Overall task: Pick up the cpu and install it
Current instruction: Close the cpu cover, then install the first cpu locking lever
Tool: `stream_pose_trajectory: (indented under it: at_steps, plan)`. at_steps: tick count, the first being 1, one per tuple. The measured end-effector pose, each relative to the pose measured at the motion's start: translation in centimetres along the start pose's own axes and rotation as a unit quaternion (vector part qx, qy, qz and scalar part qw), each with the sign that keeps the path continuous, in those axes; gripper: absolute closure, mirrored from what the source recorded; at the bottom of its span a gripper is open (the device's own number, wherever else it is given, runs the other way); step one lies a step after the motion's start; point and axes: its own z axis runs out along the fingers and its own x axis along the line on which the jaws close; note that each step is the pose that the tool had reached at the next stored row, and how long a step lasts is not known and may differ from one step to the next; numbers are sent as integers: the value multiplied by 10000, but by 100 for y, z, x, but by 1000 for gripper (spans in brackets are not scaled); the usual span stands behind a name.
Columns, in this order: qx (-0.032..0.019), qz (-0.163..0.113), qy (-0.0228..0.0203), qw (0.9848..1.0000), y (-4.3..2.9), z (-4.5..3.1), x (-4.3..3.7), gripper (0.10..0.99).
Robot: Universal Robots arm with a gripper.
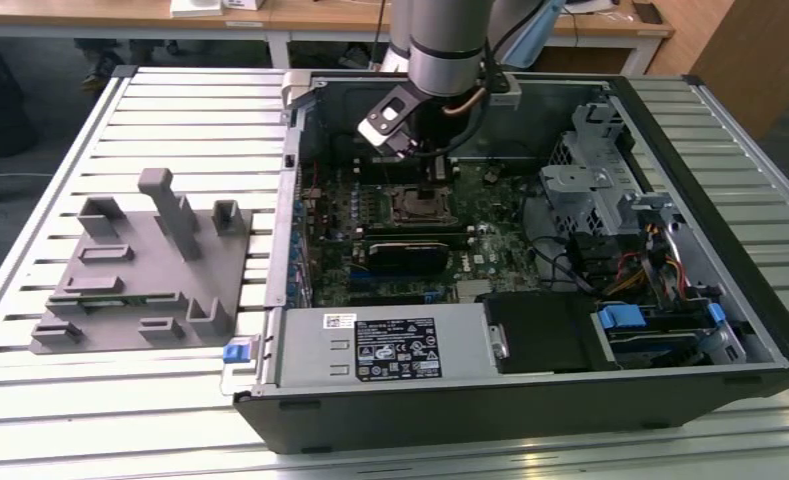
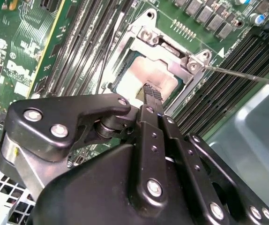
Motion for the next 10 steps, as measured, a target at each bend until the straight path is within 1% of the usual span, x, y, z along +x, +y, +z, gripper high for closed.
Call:
stream_pose_trajectory:
  at_steps: [5, 10]
  plan:
    - [0, 1, 0, 10000, 2, -8, 0, 980]
    - [0, 0, 3, 10000, 2, -54, -1, 980]
